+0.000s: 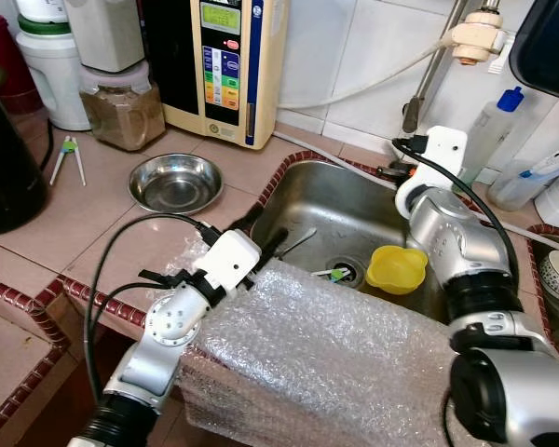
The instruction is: Kitchen organization
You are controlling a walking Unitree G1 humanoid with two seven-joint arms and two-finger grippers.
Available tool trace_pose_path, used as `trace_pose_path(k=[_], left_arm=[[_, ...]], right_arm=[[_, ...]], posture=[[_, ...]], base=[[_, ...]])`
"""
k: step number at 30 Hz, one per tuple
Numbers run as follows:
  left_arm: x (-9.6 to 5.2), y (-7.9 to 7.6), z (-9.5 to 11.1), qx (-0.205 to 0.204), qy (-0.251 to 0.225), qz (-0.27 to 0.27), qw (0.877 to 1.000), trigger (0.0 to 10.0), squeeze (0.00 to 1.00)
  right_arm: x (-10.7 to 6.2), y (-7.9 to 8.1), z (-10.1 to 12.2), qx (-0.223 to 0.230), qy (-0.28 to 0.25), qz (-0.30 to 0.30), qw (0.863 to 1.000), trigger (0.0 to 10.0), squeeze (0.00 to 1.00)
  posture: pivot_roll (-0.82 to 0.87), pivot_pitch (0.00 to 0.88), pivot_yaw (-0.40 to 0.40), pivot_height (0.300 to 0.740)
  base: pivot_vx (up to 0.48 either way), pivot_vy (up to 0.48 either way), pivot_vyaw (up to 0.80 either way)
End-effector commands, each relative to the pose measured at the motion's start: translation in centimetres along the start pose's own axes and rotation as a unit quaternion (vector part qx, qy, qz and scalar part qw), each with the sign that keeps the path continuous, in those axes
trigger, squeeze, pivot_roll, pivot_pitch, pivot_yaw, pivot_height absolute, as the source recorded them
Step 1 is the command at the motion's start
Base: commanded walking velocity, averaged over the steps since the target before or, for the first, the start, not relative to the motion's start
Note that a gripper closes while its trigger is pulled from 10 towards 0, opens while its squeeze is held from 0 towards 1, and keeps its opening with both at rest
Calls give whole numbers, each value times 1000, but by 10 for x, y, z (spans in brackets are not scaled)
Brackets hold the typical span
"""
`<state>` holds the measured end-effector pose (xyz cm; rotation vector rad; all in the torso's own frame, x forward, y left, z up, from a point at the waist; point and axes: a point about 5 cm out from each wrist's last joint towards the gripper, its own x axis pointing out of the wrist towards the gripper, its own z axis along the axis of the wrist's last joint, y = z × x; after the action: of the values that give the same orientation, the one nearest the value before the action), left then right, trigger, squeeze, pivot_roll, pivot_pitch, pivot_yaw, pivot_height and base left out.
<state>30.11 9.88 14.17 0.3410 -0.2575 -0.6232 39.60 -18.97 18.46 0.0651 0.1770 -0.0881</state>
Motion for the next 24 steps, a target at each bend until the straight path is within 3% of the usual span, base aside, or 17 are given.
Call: trace_pose_path(k=[1, 3, 6, 7, 8, 9, 10, 16, 20, 23, 24], left_arm=[[1, 3, 5, -16, -3, 1, 1000, 10000, 1000], [2, 4, 5, -30, 7, -5, 1000, 10000, 1000], [2, 3, 4, -44, 24, -25, 998, 10000, 1000], [2, 0, 4, -56, 32, -38, 997, 10000, 1000], [2, 0, 4, -56, 32, -38, 997, 10000, 1000], [3, 0, 4, -60, 35, -42, 997, 10000, 1000], [3, -1, 4, -62, 41, -47, 996, 10000, 1000], [-1, -5, 3, -66, 60, -68, 994, 10000, 1000], [0, -2, 5, -62, 62, -60, 994, 10000, 1000], [3, 7, 8, -51, 50, -22, 997, 10000, 1000], [5, 18, 12, -49, 40, 26, 998, 10000, 1000]], right_arm=[[0, -13, -9, -14, 10, -15, 1000, 0, 0], [-1, -25, -26, -24, 29, -26, 999, 0, 0], [-2, -25, -43, -30, 50, -10, 998, 0, 0], [-4, -20, -55, -37, 62, 4, 997, 588, 824], [-4, -20, -55, -37, 62, 4, 997, 588, 824], [-5, -18, -61, -42, 69, 11, 997, 4784, 1000], [-5, -14, -66, -47, 74, 18, 996, 10000, 1000], [-4, 5, -68, -56, 54, 51, 996, 10000, 1000], [-5, 23, -64, -94, 29, 103, 990, 10000, 1000], [-7, 33, -65, -72, 27, 133, 988, 10000, 1000], [-8, 38, -62, -55, 22, 150, 987, 10000, 1000]], posture=[[126, 62, -98, 740], [127, 62, -93, 740], [127, 65, -92, 740], [128, 64, -89, 740], [128, 64, -89, 740], [130, 64, -89, 740], [132, 65, -88, 740], [135, 65, -81, 740], [128, 66, -81, 740], [127, 68, -83, 740], [125, 78, -84, 740]], base=[[0, 0, 0], [0, 0, 0], [0, 0, 0], [0, 0, 0], [0, 0, 0], [0, 0, 0], [0, 0, 0], [0, 0, 0], [0, 0, 0], [0, 0, 0], [0, 0, 0]])
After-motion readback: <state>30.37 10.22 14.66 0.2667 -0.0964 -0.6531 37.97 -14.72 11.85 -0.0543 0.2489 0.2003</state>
